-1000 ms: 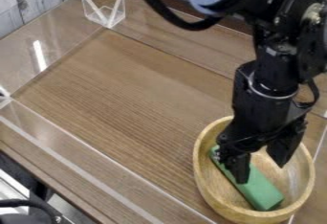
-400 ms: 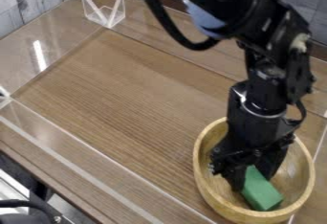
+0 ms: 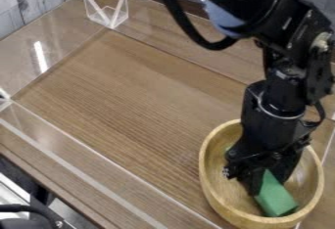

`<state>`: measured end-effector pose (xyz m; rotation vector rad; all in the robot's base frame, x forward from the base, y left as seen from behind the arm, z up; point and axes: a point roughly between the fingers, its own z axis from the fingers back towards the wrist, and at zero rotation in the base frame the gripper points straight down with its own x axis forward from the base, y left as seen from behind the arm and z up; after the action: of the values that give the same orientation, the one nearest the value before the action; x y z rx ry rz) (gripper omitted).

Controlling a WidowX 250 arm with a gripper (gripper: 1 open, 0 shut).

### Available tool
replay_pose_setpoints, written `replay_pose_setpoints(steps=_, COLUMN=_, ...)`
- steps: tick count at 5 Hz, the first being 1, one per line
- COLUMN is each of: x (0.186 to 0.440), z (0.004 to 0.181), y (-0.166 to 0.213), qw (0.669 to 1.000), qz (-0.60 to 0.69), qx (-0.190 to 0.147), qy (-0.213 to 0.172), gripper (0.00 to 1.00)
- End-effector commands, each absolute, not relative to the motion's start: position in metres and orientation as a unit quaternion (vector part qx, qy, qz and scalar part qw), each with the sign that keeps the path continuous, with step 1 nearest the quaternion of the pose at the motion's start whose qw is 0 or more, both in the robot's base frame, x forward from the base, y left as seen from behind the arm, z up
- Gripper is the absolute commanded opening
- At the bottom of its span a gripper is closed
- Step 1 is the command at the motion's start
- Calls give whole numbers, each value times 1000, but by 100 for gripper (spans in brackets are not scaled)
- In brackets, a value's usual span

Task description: Move green object from inside the wooden bowl to the table next to it

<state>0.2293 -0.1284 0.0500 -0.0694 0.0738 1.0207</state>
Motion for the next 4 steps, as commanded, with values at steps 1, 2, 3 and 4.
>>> replay_pose_setpoints(steps=1, x=231, z=73, y=-137, qw=873, qz=484, qx=-65, qy=17, gripper=0)
replay_pose_setpoints(steps=2, x=242, z=89, y=-143, qw=886, qz=457, qx=-74, qy=22, gripper=0)
replay_pose_setpoints(steps=3, x=252, z=100, y=-145, qw=899, qz=430, qx=-79, qy=21, gripper=0)
replay_pose_setpoints(steps=4, x=256, z=103, y=-142, qw=908, qz=409, qx=-84, qy=16, gripper=0)
